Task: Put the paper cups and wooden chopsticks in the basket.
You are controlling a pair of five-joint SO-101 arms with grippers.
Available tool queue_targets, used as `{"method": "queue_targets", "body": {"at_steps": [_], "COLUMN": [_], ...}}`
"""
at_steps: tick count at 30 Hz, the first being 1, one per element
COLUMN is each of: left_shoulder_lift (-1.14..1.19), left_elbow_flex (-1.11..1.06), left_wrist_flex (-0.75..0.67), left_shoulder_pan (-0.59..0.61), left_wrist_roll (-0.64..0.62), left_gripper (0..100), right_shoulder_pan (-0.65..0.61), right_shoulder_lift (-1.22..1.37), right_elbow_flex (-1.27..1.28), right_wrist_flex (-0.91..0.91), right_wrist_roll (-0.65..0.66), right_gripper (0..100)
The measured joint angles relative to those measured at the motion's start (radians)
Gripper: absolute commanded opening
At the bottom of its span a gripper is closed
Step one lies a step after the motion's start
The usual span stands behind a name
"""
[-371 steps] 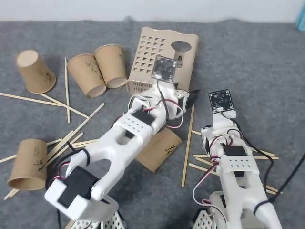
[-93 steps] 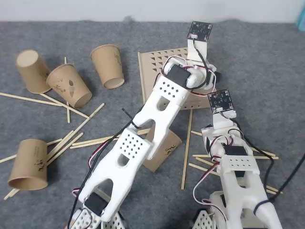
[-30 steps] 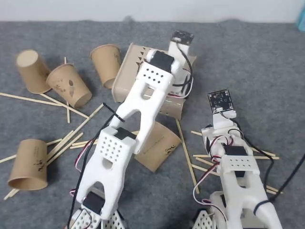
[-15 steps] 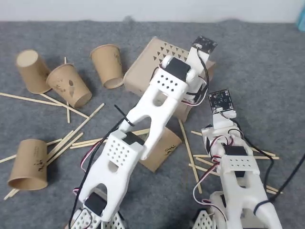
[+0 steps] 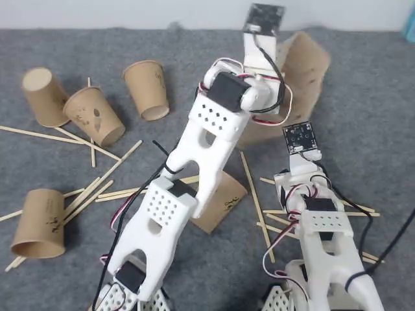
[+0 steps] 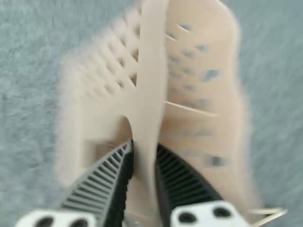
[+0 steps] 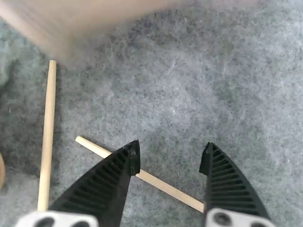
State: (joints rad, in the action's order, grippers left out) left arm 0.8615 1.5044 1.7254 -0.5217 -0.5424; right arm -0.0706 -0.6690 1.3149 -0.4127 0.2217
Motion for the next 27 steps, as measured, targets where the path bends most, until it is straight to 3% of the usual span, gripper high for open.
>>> {"method": "queue_targets", "body": {"at_steps": [8, 15, 19, 27], "left_shoulder_lift": [-0.005, 0.031, 0.031, -0.121], "left_elbow_flex": [0.141, 0.150, 0.150, 0.132], "left_wrist_flex": [0.002, 0.002, 0.002, 0.002], "left_shoulder_pan": [0.063, 0.109, 0.112, 0.187], "left_wrist_roll": [-0.313, -0.336, -0.269, 0.063], "left_gripper": [1, 1, 1, 1], "right_shoulder_pan": [0.008, 0.002, 0.002, 0.000], "right_shoulder_lift": [0.002, 0.000, 0.000, 0.000], "right_elbow_flex": [0.002, 0.002, 0.002, 0.002], "right_wrist_flex": [0.000, 0.000, 0.000, 0.000], "right_wrist_roll": [0.002, 0.003, 0.003, 0.015], "right_gripper": [22.1, 22.1, 22.1, 22.1]}}
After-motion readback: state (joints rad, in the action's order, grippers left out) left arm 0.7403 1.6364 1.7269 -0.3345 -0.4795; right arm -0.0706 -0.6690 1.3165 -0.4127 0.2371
